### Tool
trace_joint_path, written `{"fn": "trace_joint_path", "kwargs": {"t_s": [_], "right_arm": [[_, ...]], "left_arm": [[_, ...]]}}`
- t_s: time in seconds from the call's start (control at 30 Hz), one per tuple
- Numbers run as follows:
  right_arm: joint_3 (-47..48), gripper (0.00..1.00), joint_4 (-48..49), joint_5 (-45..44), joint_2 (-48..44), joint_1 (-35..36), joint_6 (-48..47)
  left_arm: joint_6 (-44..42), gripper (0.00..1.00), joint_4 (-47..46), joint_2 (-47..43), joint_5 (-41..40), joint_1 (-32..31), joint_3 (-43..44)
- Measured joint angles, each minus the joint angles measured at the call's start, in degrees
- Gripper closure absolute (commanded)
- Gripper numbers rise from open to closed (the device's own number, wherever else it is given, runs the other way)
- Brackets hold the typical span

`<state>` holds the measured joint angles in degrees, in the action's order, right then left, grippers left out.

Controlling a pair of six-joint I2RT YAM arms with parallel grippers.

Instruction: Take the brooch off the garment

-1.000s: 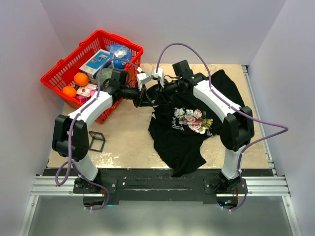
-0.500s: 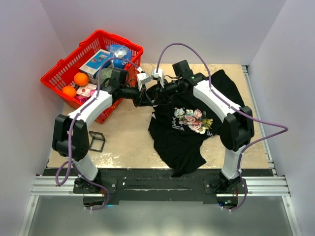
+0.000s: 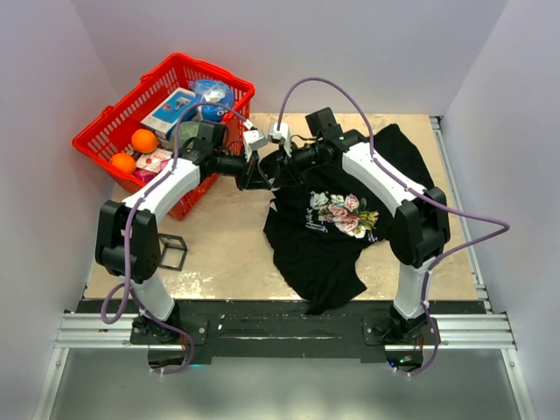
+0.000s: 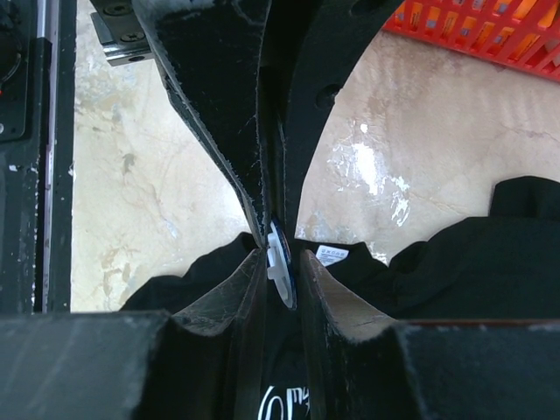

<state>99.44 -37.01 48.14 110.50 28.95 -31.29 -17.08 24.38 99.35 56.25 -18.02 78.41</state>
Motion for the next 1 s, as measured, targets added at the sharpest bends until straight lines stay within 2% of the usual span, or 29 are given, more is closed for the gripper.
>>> {"fn": "trace_joint_path", "kwargs": {"t_s": [0.37,0.47,0.7,0.93,1.0], "right_arm": [[0.7,0.82,-1.1,0.5,0.1,-0.1,-0.8],[0.7,0.87,-1.2,0.6,0.1,-0.1,-0.9],[0.8,0.91,-1.3,0.9,0.2,-0.1,-0.9],[0.8,0.9,-0.9,1.0,0.8,-0.2,-0.6],[0.8,0.83,-0.8,0.9,0.8,-0.2,-0.3]], "left_arm": [[-1.6,1.0,1.5,0.2,0.4,0.0,0.9],[-1.6,1.0,1.8,0.3,0.7,0.0,1.1],[-1.0,1.0,2.1,0.5,1.7,0.2,1.2],[1.0,1.0,1.7,1.3,2.5,0.7,1.2],[1.3,1.0,1.6,1.3,2.5,0.7,1.2]]}}
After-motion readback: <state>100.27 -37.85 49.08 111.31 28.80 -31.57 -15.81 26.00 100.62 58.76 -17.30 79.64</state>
